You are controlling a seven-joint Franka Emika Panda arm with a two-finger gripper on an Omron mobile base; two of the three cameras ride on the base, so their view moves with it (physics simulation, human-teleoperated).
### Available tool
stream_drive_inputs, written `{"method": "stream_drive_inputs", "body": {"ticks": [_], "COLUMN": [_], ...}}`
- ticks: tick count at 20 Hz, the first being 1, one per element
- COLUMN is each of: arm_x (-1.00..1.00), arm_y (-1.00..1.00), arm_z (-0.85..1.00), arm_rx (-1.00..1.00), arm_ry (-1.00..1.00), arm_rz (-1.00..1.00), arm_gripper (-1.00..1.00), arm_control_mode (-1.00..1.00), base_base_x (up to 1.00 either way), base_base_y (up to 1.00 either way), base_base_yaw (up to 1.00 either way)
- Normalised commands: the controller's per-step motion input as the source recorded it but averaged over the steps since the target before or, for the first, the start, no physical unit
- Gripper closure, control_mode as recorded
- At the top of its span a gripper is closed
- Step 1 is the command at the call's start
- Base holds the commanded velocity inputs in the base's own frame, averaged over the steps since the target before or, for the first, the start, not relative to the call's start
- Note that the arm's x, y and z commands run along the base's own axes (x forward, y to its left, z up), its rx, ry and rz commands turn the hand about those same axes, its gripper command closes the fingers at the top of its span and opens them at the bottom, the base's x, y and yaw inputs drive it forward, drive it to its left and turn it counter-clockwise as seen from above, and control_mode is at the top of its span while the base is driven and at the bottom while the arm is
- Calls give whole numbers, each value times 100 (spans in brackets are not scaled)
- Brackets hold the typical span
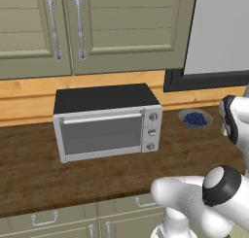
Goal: Pick up the knife from the drawer and place it on the cutting board. Then place the meat from the plate to the cutting board.
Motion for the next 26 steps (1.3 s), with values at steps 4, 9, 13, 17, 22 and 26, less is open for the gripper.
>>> {"method": "stream_drive_inputs", "body": {"ticks": [4,9,13,17,22,26], "arm_x": [1,16,12,9,2,18], "arm_y": [-38,-55,-49,-36,-33,-31], "arm_z": [4,0,0,0,0,0], "arm_rx": [3,0,0,0,0,0], "arm_ry": [0,0,0,0,0,0], "arm_rz": [0,0,1,6,4,4], "arm_gripper": [100,100,100,100,100,100], "arm_control_mode": [-100,-100,-100,-100,-100,-100], "base_base_x": [0,0,0,0,0,0], "base_base_y": [0,0,0,0,0,0], "base_base_yaw": [0,0,0,0,0,0]}}
